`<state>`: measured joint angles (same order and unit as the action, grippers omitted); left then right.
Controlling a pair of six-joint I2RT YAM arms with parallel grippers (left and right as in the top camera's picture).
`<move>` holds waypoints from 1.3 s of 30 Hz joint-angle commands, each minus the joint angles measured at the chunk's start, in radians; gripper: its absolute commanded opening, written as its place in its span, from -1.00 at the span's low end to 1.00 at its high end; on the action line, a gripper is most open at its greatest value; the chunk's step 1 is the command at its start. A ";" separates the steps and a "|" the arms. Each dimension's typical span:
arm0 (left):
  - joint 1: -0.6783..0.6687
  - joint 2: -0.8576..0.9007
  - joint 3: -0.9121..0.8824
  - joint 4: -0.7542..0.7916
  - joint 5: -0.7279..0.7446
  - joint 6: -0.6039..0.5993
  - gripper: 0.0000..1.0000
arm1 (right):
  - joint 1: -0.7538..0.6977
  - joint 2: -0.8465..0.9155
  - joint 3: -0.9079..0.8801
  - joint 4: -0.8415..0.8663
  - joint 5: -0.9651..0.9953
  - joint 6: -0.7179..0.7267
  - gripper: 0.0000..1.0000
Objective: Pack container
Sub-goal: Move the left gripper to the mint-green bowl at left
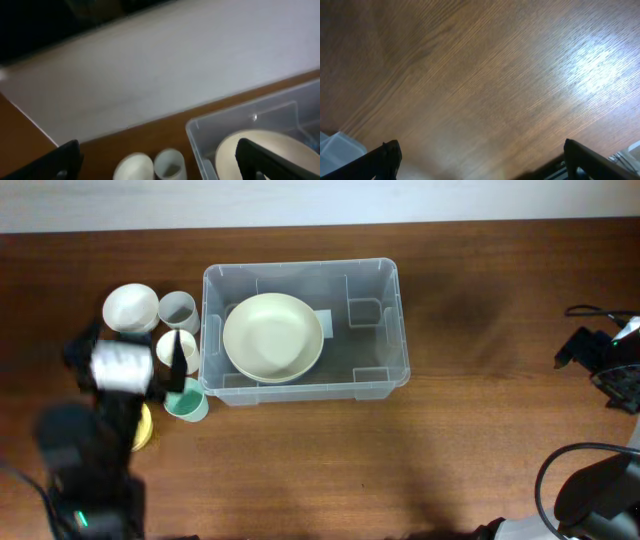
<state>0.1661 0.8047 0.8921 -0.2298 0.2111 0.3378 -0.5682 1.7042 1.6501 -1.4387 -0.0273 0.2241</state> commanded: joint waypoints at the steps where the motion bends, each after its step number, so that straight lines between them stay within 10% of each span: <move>1: 0.007 0.215 0.201 -0.118 0.035 0.008 0.99 | -0.002 -0.013 -0.001 0.000 0.002 -0.007 0.98; 12: 0.141 0.571 0.694 -0.563 -0.076 -0.213 1.00 | -0.002 -0.013 -0.001 0.000 0.002 -0.007 0.98; 20: 0.166 0.664 0.700 -0.621 0.006 -0.229 1.00 | -0.002 -0.013 -0.001 0.000 0.002 -0.007 0.98; 25: 0.237 0.757 0.700 -0.661 -0.054 -0.484 0.99 | -0.002 -0.013 -0.001 0.000 0.002 -0.007 0.98; 39: 0.426 0.987 0.700 -0.683 0.169 -0.483 0.99 | -0.002 -0.013 -0.001 0.000 0.002 -0.007 0.98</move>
<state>0.5953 1.7741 1.5822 -0.9100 0.3386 -0.1307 -0.5678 1.7042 1.6501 -1.4384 -0.0273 0.2241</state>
